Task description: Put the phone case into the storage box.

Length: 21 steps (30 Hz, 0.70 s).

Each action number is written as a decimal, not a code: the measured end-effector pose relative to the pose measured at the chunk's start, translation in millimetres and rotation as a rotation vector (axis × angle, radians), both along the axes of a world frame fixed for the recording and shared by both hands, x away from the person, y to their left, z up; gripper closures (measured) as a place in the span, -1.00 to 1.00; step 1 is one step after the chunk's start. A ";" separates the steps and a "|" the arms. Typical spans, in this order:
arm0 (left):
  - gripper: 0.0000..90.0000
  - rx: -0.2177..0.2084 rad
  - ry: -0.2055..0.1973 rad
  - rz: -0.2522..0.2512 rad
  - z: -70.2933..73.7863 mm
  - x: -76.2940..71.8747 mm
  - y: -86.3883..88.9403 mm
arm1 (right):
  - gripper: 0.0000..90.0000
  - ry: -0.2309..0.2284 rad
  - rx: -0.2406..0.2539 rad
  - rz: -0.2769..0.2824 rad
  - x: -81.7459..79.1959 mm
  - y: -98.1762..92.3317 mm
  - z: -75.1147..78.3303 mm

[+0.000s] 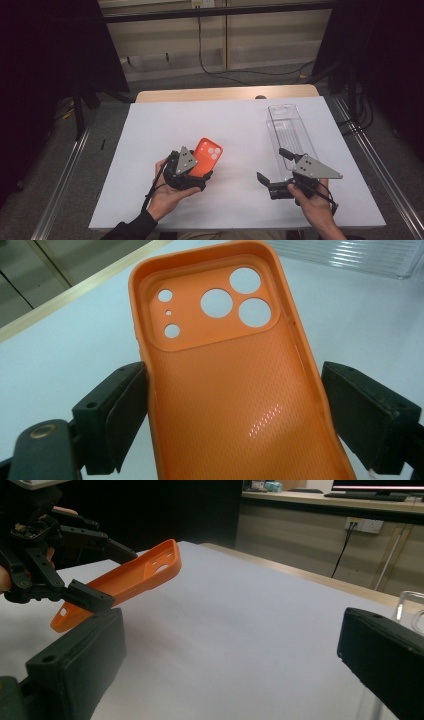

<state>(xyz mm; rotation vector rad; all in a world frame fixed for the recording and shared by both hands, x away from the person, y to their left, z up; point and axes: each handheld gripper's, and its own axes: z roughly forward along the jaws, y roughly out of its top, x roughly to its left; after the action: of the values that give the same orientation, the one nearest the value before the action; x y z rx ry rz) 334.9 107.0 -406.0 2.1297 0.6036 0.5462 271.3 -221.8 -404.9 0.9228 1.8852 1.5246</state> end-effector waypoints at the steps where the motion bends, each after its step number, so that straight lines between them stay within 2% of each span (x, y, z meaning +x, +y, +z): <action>1: -0.70 0.000 -0.001 -0.001 0.0 -0.3 -0.3 | -1.00 0.008 -0.003 0.000 1.4 2.4 -0.3; 7: -0.70 0.011 -0.004 -0.004 -1.5 -0.1 -1.4 | -1.00 0.047 0.012 -0.001 10.0 15.7 -3.1; 11: -0.70 0.003 -0.007 -0.003 -2.1 -1.3 -3.7 | -0.97 0.045 -0.001 0.000 15.1 23.1 -0.5; 13: -0.70 0.013 -0.014 -0.008 -1.9 -1.7 -4.5 | -0.96 0.064 -0.008 0.005 17.0 26.8 0.1; 18: -0.70 0.010 -0.043 -0.006 -1.5 -5.9 -7.1 | -0.85 0.054 -0.001 0.021 19.8 33.9 1.6; 21: -0.70 0.007 -0.058 -0.006 -0.5 -7.4 -8.7 | -0.84 0.084 0.000 0.030 22.5 37.0 3.9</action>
<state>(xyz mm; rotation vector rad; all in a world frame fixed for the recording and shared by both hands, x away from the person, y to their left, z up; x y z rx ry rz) 327.5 98.3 -406.5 2.1137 0.5634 0.6057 293.8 -184.8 -401.0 0.9768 1.9654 1.5250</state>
